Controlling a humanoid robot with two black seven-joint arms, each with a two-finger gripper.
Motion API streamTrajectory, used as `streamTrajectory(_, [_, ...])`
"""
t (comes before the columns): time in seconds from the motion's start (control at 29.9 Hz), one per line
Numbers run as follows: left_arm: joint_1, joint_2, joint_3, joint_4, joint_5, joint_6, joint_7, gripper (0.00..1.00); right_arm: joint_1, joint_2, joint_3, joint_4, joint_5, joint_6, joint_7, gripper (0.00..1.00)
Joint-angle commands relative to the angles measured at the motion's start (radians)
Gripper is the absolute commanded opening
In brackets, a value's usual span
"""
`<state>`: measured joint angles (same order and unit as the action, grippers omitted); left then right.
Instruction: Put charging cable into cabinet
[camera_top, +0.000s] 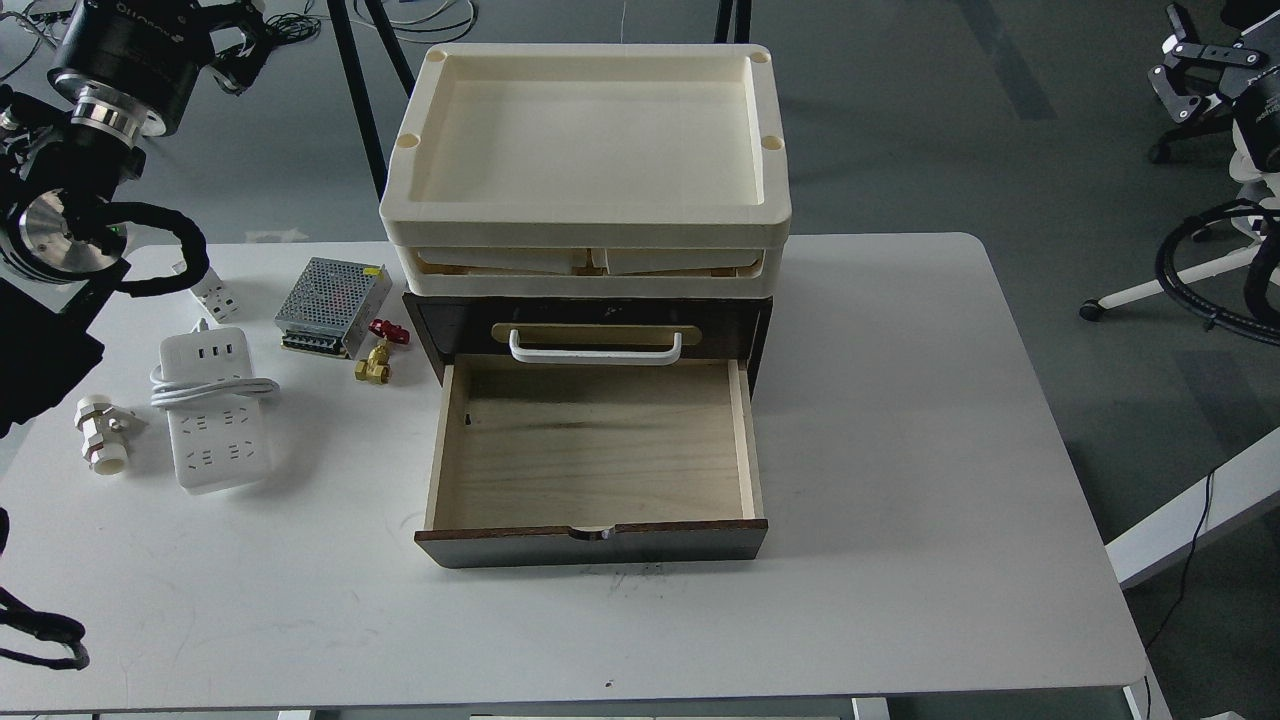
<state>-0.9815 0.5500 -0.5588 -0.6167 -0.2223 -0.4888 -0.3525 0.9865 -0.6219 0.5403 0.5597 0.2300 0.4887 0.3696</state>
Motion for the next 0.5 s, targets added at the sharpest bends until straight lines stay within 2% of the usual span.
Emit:
streamTrajectory(0.0, [0.007, -0.001, 0.0, 0.021, -0.002, 0.0, -0.013, 1.0, 0.008, 0.007, 0.0, 0.009, -0.046, 0.0, -0.003, 0.99])
streamTrajectory(0.17, [0.009, -0.002, -0.018, 0.122, -0.02, 0.0, -0.019, 1.0, 0.009, 0.016, 0.007, 0.009, -0.046, 0.0, -0.001, 0.99])
streamTrajectory(0.27, [0.029, -0.021, -0.07, 0.242, -0.028, 0.0, -0.066, 1.0, 0.003, 0.016, 0.006, 0.017, -0.044, 0.0, -0.003, 1.0])
streamTrajectory(0.33, [0.05, -0.045, -0.108, 0.261, -0.025, 0.0, -0.13, 1.0, 0.0, 0.013, 0.003, 0.026, -0.046, 0.0, -0.003, 1.0])
streamTrajectory(0.47, [0.055, -0.067, -0.219, 0.258, -0.035, 0.0, -0.136, 0.98, -0.002, 0.001, 0.004, 0.028, -0.046, 0.0, -0.003, 0.99])
